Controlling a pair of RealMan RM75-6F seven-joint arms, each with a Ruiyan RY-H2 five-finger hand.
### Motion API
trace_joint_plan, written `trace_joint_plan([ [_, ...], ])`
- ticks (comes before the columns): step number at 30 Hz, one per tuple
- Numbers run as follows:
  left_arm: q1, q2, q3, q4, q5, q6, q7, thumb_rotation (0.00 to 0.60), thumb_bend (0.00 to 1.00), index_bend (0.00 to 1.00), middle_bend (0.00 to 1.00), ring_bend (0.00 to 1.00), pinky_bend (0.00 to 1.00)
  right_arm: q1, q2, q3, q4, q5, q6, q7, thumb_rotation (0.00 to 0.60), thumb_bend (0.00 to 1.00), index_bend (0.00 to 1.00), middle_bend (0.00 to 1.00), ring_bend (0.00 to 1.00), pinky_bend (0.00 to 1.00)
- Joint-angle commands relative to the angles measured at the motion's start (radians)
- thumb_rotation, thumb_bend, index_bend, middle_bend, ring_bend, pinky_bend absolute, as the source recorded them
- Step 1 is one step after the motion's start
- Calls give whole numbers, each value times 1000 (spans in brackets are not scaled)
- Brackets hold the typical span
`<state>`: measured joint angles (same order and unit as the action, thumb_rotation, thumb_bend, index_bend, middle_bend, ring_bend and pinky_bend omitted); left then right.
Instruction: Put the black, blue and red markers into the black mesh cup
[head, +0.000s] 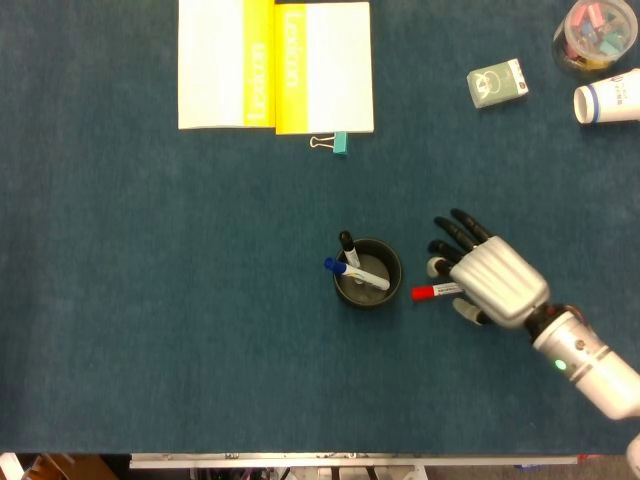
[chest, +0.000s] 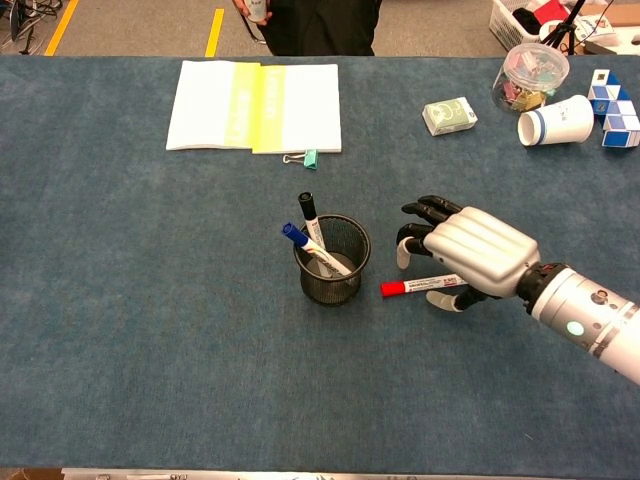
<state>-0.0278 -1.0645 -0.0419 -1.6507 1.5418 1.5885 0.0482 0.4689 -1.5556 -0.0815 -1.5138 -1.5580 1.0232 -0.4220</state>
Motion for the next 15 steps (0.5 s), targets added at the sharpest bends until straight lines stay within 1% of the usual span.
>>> trace_joint_plan([
  [1,2,2,-1,-1,-2,2,0,600,358,305,202,201,96,6,-14,8,8,12,-13,-15,600,245,438,295,59,0],
  [15,6,4,0,1,-4,4,0,600,358,305,202,201,96,22,-53,21,21,50,-47,-67,600,247,456,299,59,0],
])
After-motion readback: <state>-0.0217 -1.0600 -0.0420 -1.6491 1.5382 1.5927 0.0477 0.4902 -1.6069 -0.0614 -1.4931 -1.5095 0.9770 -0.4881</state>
